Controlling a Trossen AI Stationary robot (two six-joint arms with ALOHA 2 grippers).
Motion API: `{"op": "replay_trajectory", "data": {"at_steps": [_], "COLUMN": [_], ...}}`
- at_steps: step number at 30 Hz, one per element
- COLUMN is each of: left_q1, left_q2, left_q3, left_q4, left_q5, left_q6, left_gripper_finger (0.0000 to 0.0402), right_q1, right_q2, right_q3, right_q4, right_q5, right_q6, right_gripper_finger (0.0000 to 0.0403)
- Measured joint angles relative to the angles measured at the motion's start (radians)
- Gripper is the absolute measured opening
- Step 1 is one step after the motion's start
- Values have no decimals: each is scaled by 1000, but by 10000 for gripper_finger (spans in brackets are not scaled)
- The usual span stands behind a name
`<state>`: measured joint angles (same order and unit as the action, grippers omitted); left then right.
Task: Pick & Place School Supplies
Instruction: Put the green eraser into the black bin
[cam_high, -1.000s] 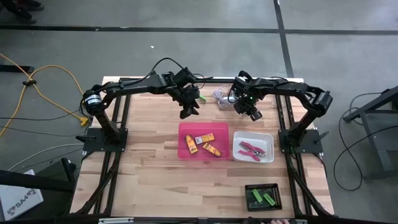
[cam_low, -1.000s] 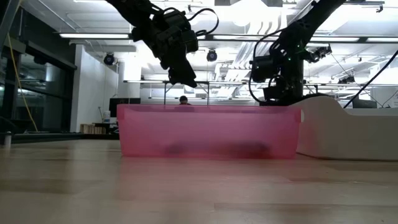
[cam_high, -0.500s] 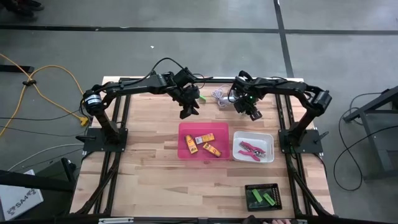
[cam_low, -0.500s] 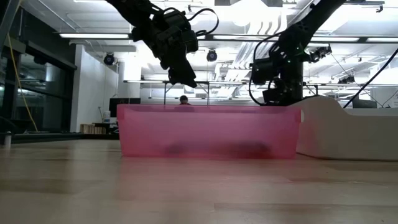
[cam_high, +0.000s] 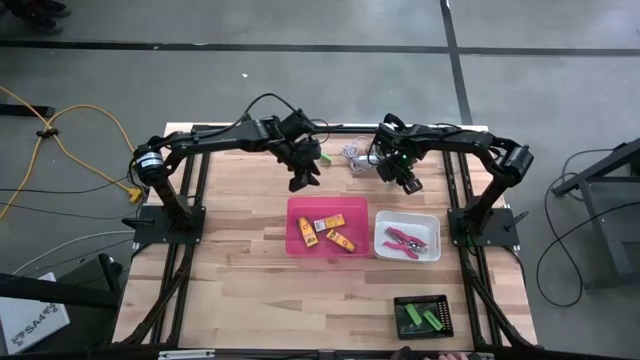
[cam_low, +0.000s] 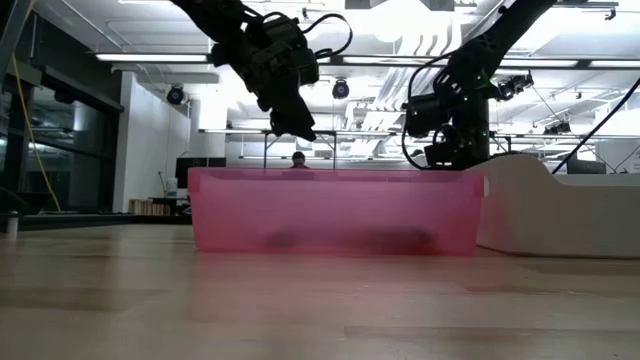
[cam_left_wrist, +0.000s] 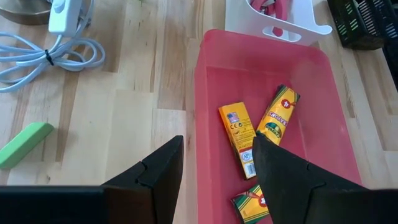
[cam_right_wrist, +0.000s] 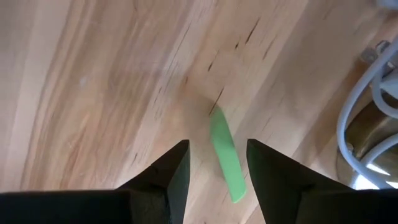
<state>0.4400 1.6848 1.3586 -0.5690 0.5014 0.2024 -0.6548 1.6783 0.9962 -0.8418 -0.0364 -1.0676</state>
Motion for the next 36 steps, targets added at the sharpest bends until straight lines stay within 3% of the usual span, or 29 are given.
{"op": "replay_trajectory", "data": {"at_steps": [18,27,36], "left_q1": [-24,-24,-24], "left_q2": [0,0,0], "left_q3": [0,0,0], "left_q4": [0,-16,-15], "left_q5": [-1,-1,-1], "left_q6": [0,0,0], "left_gripper_finger": [187,187,187], "right_q1": [0,9,8], "right_q2": [35,98,50], "right_q3": [0,1,-1], "right_q4": [1,32,38], "right_q5": [-17,58,68], "right_q6": [3,16,16], "right_gripper_finger": [148,148,102]}}
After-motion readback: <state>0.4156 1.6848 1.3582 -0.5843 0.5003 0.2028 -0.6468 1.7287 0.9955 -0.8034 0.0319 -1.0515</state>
